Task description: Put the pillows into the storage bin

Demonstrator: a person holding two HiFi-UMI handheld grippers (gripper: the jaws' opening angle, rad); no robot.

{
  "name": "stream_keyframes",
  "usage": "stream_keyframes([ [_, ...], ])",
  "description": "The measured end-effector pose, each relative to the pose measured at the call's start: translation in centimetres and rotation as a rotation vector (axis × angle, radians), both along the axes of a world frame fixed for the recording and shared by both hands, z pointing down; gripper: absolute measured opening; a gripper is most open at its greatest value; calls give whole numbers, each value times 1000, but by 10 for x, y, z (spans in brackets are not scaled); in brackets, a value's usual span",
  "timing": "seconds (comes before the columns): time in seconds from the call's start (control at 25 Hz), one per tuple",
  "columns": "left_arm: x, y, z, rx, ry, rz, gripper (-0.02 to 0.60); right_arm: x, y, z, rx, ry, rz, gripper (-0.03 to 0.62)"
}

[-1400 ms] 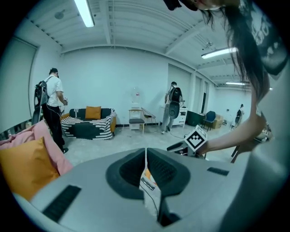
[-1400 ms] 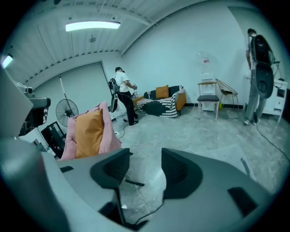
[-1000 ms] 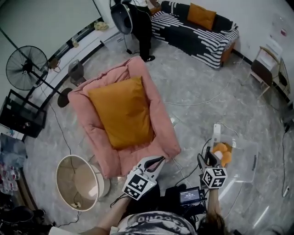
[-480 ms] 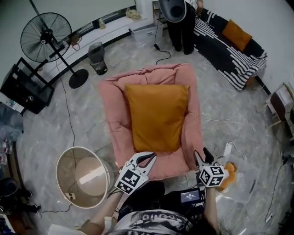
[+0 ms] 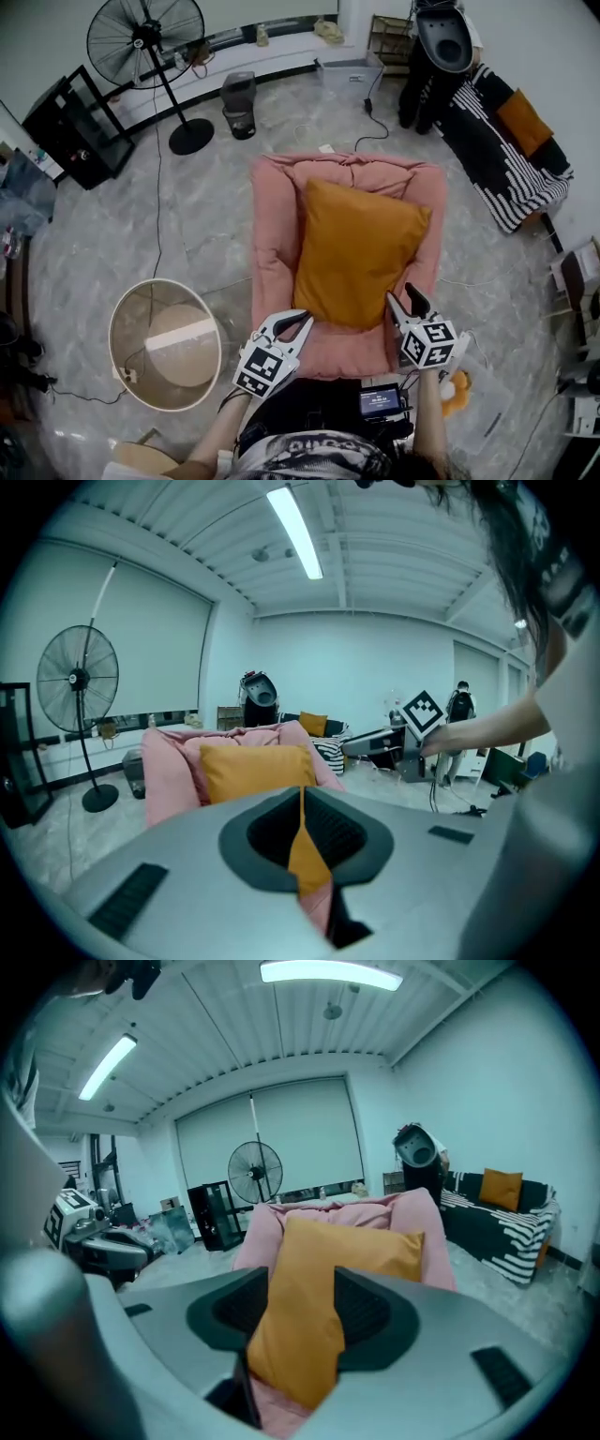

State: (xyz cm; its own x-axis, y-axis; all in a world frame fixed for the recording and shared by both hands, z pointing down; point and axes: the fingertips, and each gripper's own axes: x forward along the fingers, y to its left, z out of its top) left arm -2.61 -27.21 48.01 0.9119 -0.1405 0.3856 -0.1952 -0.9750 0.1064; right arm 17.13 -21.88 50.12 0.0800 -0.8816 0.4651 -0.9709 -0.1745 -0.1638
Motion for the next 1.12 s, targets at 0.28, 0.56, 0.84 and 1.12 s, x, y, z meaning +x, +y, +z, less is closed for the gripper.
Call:
stream_keyframes([
  [0.28, -19, -28, 3, -21, 4, -176, 20, 5, -92, -10, -11, 66, -205, 222],
  [0.56, -43, -65, 9, -30, -23, -353, 20, 0, -197, -5, -57, 162, -419, 222],
  [0.84, -52, -81, 5, -37, -49, -520, 20, 9, -281, 19, -153, 261, -590, 232],
  [1.12, -76, -74, 14, -57, -90, -667, 20, 8, -337, 64, -271, 342, -712, 275],
])
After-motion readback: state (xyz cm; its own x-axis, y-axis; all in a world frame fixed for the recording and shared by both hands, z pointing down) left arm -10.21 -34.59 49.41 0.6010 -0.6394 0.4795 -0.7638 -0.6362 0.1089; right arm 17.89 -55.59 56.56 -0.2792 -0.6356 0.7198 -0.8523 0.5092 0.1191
